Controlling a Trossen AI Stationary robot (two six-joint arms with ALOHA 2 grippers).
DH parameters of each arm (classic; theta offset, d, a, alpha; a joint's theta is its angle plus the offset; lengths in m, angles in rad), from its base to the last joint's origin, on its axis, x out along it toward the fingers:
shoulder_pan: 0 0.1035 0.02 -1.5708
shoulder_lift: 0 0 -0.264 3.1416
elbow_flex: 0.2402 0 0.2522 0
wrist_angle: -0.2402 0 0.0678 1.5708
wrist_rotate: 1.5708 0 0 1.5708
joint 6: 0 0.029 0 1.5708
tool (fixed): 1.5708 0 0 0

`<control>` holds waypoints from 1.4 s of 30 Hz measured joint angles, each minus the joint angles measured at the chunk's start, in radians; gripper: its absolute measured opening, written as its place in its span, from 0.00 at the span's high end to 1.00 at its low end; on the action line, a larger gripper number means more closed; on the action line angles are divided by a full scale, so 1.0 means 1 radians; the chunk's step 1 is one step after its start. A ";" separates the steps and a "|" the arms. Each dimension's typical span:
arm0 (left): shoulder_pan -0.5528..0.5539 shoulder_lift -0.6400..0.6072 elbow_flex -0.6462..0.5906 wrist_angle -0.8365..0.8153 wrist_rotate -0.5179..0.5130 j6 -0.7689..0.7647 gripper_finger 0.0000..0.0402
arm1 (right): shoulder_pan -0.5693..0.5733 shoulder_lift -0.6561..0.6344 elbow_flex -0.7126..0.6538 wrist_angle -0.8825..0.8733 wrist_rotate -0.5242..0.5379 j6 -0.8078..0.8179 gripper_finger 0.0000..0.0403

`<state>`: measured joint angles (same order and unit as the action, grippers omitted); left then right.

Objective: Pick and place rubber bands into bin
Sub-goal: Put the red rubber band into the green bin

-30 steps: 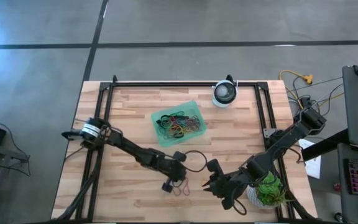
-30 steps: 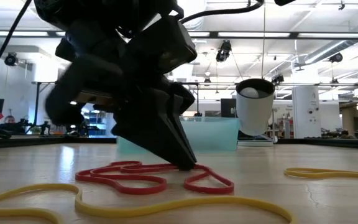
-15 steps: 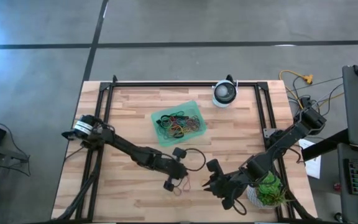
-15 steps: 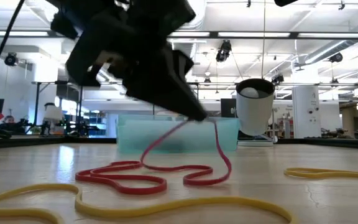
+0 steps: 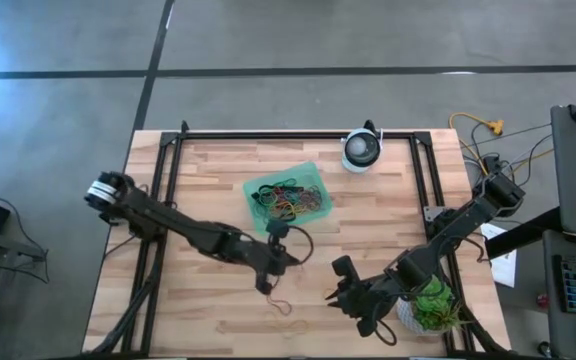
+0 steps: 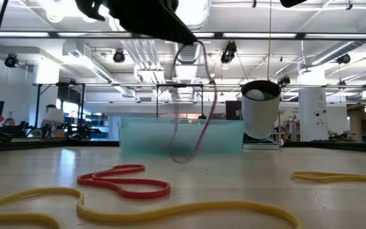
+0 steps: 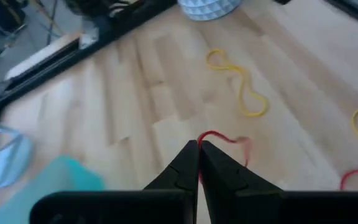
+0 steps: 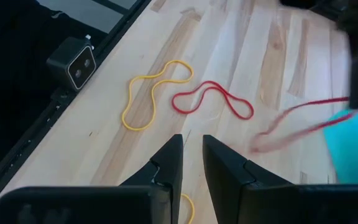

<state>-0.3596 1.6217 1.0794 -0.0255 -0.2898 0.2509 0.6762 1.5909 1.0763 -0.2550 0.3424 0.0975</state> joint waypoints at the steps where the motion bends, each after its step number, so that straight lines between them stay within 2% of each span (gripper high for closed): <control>1: 0.004 -0.019 0.000 -0.020 -0.009 0.007 1.00 | 0.000 0.000 0.000 0.000 0.000 -0.001 0.86; 6: 0.030 -0.117 0.000 -0.094 -0.066 0.045 1.00 | 0.000 0.000 0.000 0.001 0.000 -0.002 0.86; 12: 0.110 -0.202 0.000 -0.149 -0.078 0.054 1.00 | 0.000 0.000 0.000 0.003 0.000 -0.003 0.86; 24: 0.348 -0.190 0.000 -0.197 -0.069 0.034 1.00 | 0.000 0.000 -0.002 0.002 0.000 -0.003 0.86; 29: 0.425 -0.150 0.000 -0.194 -0.026 0.015 1.00 | 0.000 0.000 -0.002 0.001 0.000 -0.003 0.86; 37: 0.490 -0.075 0.000 -0.195 -0.003 -0.004 1.00 | 0.000 0.000 -0.002 0.000 0.000 0.000 0.86; 42: 0.538 -0.055 0.000 -0.197 0.164 -0.088 1.00 | 0.000 0.000 -0.002 0.000 0.000 0.000 0.86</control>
<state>0.1787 1.5667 1.0794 -0.2230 -0.1263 0.1629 0.6762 1.5913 1.0744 -0.2550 0.3424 0.0974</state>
